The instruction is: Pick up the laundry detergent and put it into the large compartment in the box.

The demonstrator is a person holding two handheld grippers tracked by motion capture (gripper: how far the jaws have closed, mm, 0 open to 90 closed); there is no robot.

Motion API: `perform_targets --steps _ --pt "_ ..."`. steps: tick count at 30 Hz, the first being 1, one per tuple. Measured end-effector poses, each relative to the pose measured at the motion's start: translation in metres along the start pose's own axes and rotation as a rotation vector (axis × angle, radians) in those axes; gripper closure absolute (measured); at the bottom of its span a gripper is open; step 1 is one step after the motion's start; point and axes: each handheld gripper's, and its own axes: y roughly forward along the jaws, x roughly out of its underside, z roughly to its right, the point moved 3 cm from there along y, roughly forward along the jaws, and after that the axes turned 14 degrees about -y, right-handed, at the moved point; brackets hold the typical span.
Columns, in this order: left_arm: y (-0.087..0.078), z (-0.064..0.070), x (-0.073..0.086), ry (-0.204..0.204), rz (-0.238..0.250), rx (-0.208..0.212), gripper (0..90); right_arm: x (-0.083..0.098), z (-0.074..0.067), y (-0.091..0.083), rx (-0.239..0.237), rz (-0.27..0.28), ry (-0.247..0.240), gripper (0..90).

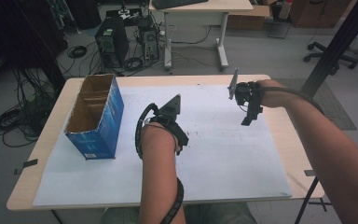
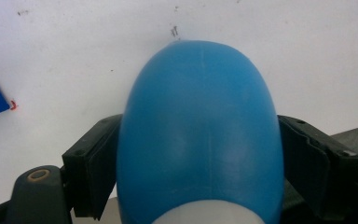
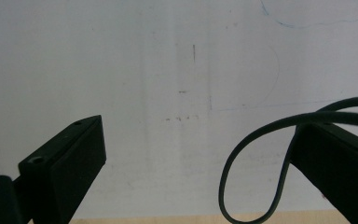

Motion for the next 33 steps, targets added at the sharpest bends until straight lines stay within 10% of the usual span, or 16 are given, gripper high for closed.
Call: perform_targets --steps 33 --pt "-0.0076 -0.0005 0.0015 -0.005 0.003 0.001 28.9 0.0008 -0.0007 -0.0002 0.003 0.003 0.005 2.9"
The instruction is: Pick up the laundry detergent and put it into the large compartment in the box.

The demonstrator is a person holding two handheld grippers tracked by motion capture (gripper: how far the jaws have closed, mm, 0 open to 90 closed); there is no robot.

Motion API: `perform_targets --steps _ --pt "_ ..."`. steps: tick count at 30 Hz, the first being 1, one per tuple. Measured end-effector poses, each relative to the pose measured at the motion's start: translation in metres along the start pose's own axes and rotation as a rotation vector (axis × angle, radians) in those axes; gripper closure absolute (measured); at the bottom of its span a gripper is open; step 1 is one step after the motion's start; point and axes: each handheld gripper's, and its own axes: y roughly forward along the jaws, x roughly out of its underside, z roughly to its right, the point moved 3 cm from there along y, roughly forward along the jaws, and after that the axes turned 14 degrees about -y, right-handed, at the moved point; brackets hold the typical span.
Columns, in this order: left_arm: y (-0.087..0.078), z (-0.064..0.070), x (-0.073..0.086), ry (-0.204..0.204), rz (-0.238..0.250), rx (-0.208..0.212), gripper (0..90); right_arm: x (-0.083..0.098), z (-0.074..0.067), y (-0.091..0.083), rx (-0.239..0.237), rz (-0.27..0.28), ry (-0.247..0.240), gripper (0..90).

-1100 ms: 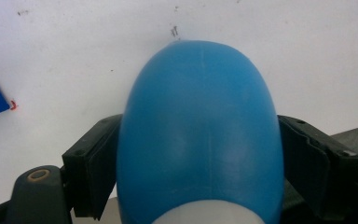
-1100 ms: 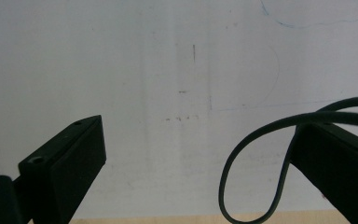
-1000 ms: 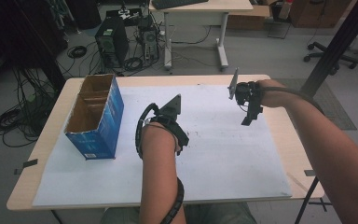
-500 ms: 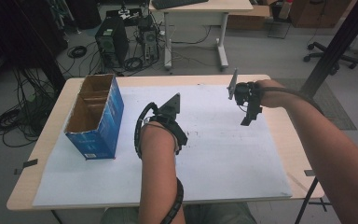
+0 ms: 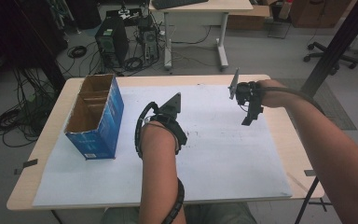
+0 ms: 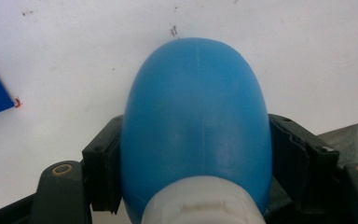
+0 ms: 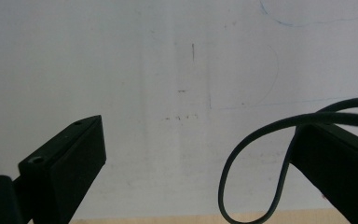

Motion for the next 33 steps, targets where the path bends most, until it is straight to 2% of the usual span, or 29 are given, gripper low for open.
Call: perform_targets --steps 11,20,30,31,33 --pt "-0.0006 -0.0013 -0.0003 -0.009 -0.001 -0.015 35.1 0.0004 -0.0005 0.0004 0.000 -0.001 0.000 2.9" --pt "-0.0011 -0.0028 -0.0006 -0.018 0.012 -0.005 37.2 0.0004 -0.0010 0.0026 -0.001 -0.002 0.003 2.9" --pt "-0.0010 -0.0026 -0.0001 0.005 0.008 -0.011 37.6 0.0040 -0.0018 0.0014 -0.001 0.002 0.009 2.9" --pt "-0.0010 -0.0026 0.0007 0.027 0.010 -0.014 37.6 0.0049 -0.0019 0.0017 0.002 0.003 0.012 2.9" --pt "-0.0010 -0.0021 0.0011 0.031 0.006 -0.022 37.6 0.0058 -0.0019 0.0016 0.000 0.000 0.012 2.9"
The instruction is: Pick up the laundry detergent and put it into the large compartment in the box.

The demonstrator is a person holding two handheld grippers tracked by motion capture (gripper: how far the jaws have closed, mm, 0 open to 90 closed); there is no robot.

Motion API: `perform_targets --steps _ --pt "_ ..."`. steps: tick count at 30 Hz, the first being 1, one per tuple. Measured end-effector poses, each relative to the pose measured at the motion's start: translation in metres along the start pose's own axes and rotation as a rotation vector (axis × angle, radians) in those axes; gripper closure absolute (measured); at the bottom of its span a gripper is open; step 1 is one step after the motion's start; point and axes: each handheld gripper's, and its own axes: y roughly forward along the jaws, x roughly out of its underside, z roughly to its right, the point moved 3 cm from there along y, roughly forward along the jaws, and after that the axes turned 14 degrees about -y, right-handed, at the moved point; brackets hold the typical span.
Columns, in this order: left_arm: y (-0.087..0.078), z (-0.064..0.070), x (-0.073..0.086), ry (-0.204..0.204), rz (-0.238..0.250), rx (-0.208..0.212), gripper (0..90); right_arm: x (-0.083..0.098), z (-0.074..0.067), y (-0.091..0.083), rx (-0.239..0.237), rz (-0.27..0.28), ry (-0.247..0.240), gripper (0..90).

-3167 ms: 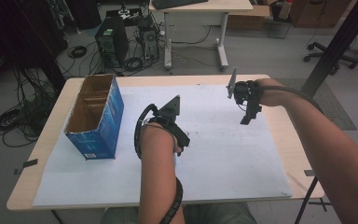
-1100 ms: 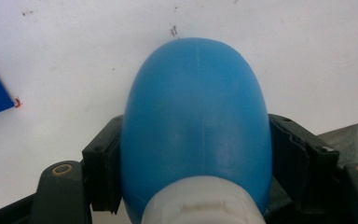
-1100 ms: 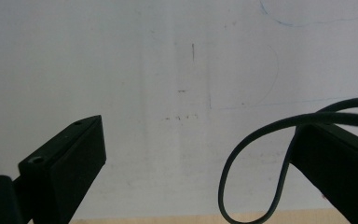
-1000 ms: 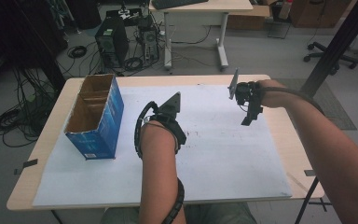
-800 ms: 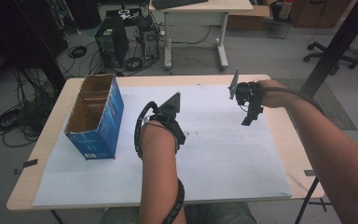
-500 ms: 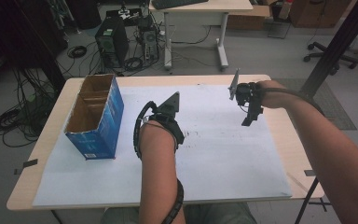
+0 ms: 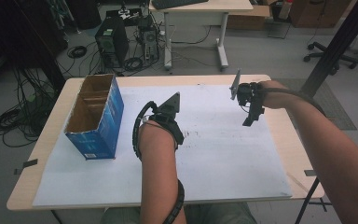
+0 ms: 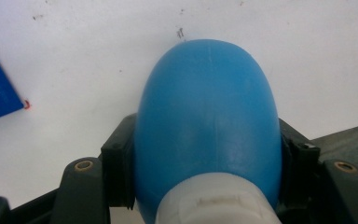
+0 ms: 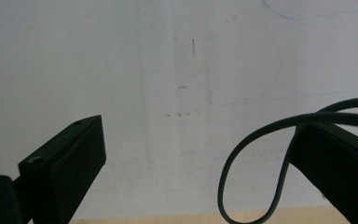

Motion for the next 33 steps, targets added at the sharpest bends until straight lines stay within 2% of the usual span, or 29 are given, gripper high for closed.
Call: perform_targets --steps 2,4,6,8,10,11,13,16,17,23,24,33 --pt "0.0000 -0.0005 -0.0006 0.000 0.010 0.006 37.6 0.0024 -0.0003 0.0009 0.001 0.003 0.007 2.9" --pt "0.0000 -0.0018 0.0002 0.031 0.025 0.007 37.5 0.0034 -0.0004 0.0016 0.001 0.005 0.006 2.9" --pt "-0.0002 -0.0024 0.0000 0.034 0.033 0.010 37.5 0.0038 -0.0004 0.0017 0.001 0.001 0.007 2.9" --pt "-0.0002 -0.0028 0.0006 0.057 0.051 0.006 37.4 0.0039 -0.0006 0.0022 0.000 0.003 0.007 2.9" --pt "-0.0004 -0.0033 0.0007 0.051 0.061 0.005 37.5 0.0031 -0.0006 0.0021 0.000 0.004 0.007 2.9" --pt "0.0003 -0.0016 0.0021 0.086 0.052 -0.006 37.4 0.0026 -0.0006 0.0020 0.001 0.004 0.005 2.9" --pt "-0.0001 -0.0031 0.0025 0.070 0.045 -0.005 37.4 0.0017 -0.0007 0.0016 0.003 0.005 0.003 2.9" --pt "0.0002 -0.0023 0.0027 0.072 0.052 0.000 37.4 0.0009 -0.0010 0.0012 0.004 0.007 0.001 2.9" --pt "0.0002 -0.0017 0.0030 0.053 0.042 0.000 37.4 0.0011 -0.0011 0.0012 0.002 0.006 0.002 2.9" --pt "0.0001 -0.0024 0.0027 0.034 0.037 0.000 37.6 0.0028 -0.0012 0.0003 0.004 0.004 0.006 2.9" --pt "0.0002 -0.0024 0.0019 0.016 0.035 0.000 37.6 0.0032 -0.0012 0.0002 0.004 0.003 0.010 2.9" --pt "0.0000 -0.0032 0.0012 0.022 0.041 0.007 37.7 0.0013 -0.0008 0.0026 0.002 0.000 0.007 2.9"
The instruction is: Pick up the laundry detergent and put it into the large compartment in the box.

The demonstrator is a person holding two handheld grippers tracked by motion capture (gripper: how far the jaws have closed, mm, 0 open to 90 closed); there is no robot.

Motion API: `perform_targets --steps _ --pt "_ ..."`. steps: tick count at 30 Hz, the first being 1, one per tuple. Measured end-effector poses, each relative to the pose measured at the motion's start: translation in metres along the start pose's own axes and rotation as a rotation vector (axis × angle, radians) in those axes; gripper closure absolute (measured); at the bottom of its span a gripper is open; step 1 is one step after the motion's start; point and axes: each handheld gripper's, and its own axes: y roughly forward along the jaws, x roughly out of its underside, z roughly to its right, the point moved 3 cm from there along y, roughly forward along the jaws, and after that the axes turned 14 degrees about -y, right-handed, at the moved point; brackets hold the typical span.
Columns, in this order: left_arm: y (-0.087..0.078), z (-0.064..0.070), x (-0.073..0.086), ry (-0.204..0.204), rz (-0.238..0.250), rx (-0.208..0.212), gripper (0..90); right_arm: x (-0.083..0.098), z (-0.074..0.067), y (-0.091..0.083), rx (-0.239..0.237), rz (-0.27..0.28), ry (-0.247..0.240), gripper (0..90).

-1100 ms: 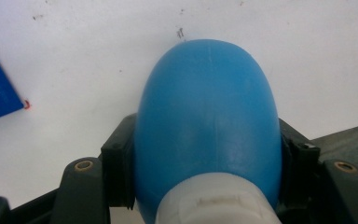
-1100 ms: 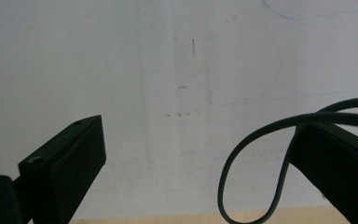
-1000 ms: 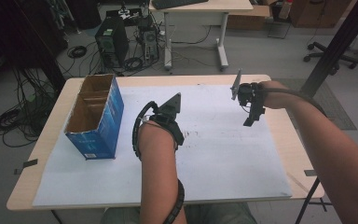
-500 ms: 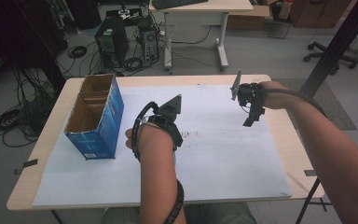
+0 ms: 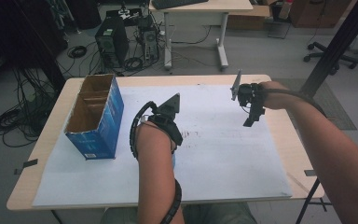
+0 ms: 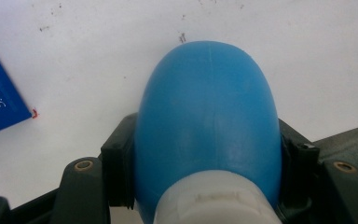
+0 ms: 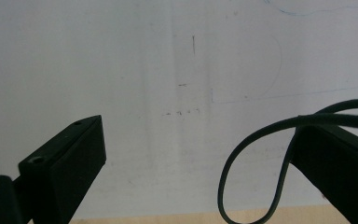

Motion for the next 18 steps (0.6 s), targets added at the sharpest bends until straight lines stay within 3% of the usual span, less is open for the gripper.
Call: perform_targets --steps 9,18 --pt "-0.006 0.000 -0.001 0.010 0.010 0.001 37.7 -0.002 0.000 0.001 -0.002 -0.002 -0.001 2.9" --pt "-0.028 -0.002 -0.001 0.023 0.024 0.000 37.7 -0.004 0.000 -0.001 0.000 -0.005 -0.001 2.9"
